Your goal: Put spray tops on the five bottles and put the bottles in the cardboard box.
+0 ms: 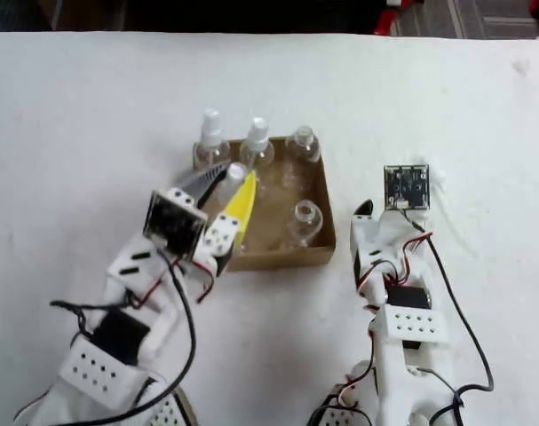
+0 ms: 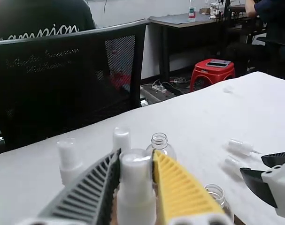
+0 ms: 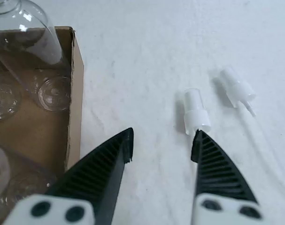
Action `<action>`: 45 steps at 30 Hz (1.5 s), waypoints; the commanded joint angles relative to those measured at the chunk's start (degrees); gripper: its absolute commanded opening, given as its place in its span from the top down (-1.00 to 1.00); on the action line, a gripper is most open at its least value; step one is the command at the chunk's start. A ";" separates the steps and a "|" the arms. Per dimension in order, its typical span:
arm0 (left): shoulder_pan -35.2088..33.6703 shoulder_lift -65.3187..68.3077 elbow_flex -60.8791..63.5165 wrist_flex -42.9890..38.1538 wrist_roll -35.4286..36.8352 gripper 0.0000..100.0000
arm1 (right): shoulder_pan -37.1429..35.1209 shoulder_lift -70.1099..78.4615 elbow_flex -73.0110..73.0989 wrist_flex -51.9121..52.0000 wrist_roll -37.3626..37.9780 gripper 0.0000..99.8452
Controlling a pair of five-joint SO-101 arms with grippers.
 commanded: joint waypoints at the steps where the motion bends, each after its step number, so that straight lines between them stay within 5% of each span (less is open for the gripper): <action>1: 0.22 -7.52 8.79 -8.09 0.70 0.95 | -0.48 0.04 -0.62 -0.92 0.70 0.63; 7: -0.40 -11.91 17.23 -14.77 0.70 0.95 | -0.48 0.04 -0.62 -0.84 0.70 0.63; 16: -2.24 -12.09 17.85 -14.24 1.67 0.83 | -0.48 0.04 -0.62 -0.84 0.70 0.63; 25: -2.24 -12.35 12.40 -3.16 6.59 0.73 | -0.57 0.04 -0.62 -0.84 0.79 0.63; 35: -9.27 -12.44 6.33 -1.93 8.70 0.73 | -0.57 0.04 -0.62 -0.84 0.79 0.63; 41: -13.05 -12.35 -4.22 14.59 17.67 0.49 | -0.57 0.04 -0.62 -0.92 0.79 0.63; 45: -16.04 -12.18 -6.42 16.88 18.73 0.49 | -0.57 0.04 -0.62 -0.92 0.79 0.63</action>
